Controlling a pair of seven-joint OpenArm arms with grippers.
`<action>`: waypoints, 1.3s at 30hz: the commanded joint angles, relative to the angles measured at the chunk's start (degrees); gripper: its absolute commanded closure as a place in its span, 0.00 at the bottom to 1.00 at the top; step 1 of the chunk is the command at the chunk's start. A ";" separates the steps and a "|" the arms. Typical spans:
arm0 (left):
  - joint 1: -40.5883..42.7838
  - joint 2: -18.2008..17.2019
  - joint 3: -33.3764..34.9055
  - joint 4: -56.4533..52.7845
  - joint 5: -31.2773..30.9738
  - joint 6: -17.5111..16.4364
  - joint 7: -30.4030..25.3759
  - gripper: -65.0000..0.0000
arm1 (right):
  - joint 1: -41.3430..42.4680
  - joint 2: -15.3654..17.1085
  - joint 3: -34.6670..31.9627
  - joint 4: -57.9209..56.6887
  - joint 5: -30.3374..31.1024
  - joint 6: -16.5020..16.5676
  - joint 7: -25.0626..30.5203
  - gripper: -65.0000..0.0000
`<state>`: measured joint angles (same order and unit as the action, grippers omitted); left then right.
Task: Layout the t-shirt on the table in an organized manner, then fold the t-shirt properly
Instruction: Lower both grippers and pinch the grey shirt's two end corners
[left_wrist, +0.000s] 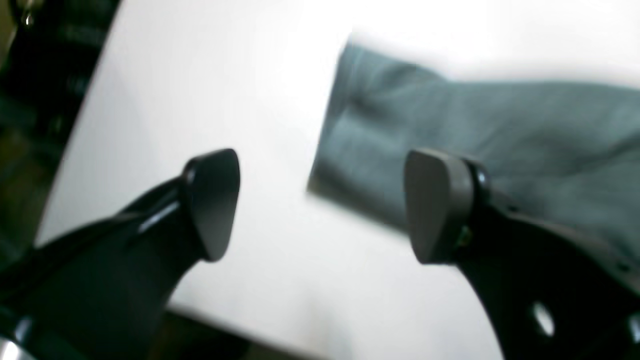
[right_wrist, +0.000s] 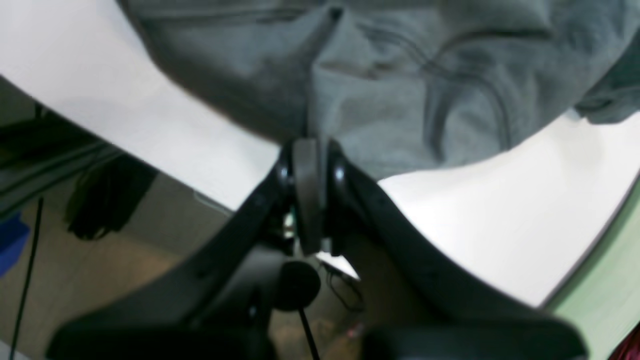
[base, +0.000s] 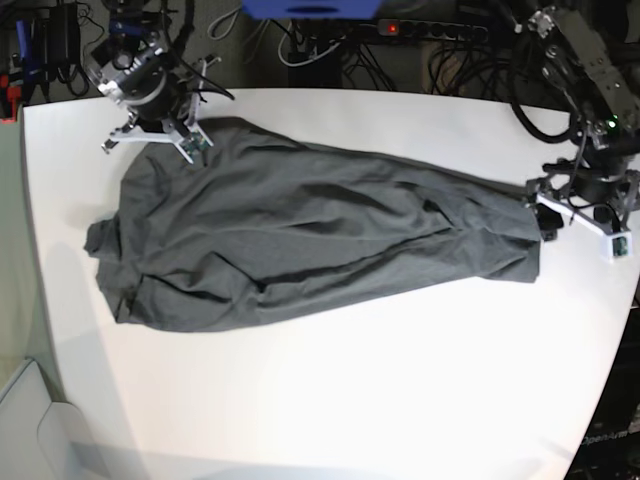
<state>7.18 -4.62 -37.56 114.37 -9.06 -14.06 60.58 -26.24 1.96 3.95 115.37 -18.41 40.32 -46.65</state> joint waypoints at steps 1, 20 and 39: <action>-1.51 -0.61 -0.11 0.58 0.49 0.39 -0.84 0.24 | 0.35 0.20 -0.03 0.98 0.17 -0.32 0.63 1.00; -15.14 -0.08 10.35 -27.90 1.02 5.67 -3.65 0.00 | 2.11 0.11 0.14 0.80 0.08 -0.32 0.37 1.00; 3.94 -1.31 10.26 1.28 0.49 11.21 17.27 0.46 | 4.92 -0.86 -0.21 -0.16 0.00 -0.32 0.28 1.00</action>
<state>11.42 -5.54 -27.16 114.89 -8.95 -3.03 77.87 -21.23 1.15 3.79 114.63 -18.63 40.25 -46.74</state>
